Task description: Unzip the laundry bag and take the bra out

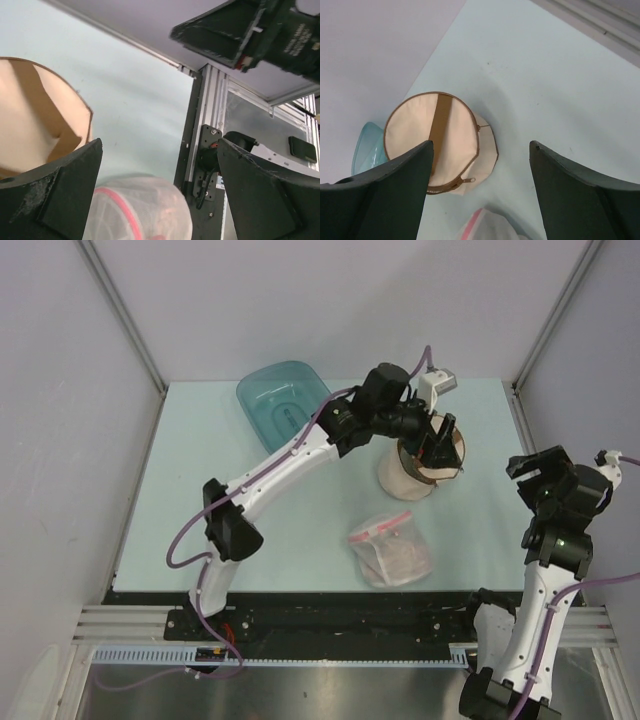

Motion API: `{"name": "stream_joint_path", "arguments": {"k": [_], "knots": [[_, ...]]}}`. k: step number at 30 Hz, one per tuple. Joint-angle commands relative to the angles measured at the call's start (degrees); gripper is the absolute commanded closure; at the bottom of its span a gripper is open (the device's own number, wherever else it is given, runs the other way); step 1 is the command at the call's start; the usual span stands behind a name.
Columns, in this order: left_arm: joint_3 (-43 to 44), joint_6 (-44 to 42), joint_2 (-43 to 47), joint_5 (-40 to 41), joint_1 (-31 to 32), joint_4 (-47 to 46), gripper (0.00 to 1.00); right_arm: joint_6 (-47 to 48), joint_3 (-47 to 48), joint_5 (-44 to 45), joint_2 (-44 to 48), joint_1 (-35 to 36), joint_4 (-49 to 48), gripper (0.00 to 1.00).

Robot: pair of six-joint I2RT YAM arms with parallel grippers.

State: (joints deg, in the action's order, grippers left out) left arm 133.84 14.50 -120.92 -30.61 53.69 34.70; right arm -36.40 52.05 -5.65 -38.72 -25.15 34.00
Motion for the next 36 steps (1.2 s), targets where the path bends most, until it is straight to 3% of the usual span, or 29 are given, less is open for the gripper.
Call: {"name": "stream_joint_path", "arguments": {"k": [1, 6, 11, 13, 16, 20, 25, 30, 36], "knots": [[-6.82, 0.34, 6.3, -2.19, -5.17, -4.55, 0.0, 0.37, 0.33, -6.82, -1.35, -0.25, -2.26, 0.19], [-14.03, 12.98, 6.32, 7.66, -12.98, -5.16, 0.0, 3.35, 0.33, -9.82, -3.29, 1.93, -2.1, 0.18], [-30.11, 24.24, 8.85, 6.27, -19.32, -16.03, 0.04, 6.08, 0.33, -7.1, -3.91, 6.33, -0.51, 0.17], [-33.81, 28.27, 8.51, 1.18, -21.25, -18.95, 0.05, 6.69, 0.33, -5.78, -4.52, 8.96, -0.07, 0.17], [-32.16, 28.22, 5.53, 1.25, -21.79, -18.88, 0.05, 8.36, 1.11, -2.36, -6.53, 13.79, -1.04, 0.17], [-26.98, 28.13, 0.79, -1.99, -21.53, -18.35, 0.05, 8.63, 5.76, 16.15, -13.63, 34.06, 1.5, 0.15], [-21.25, 26.63, -3.79, -3.31, -20.91, -16.06, 0.05, 1.96, 9.03, 24.79, -23.49, 45.7, -1.91, 0.15], [-21.17, 26.28, -4.67, -4.1, -20.82, -15.8, 0.07, -0.77, 12.11, 28.67, -35.97, 48.79, -5.34, 0.15], [-23.09, 25.14, -3.62, -4.28, -20.73, -15.54, 0.08, -1.56, 12.72, 32.1, -37.04, 48.53, -8.51, 0.21]]}}
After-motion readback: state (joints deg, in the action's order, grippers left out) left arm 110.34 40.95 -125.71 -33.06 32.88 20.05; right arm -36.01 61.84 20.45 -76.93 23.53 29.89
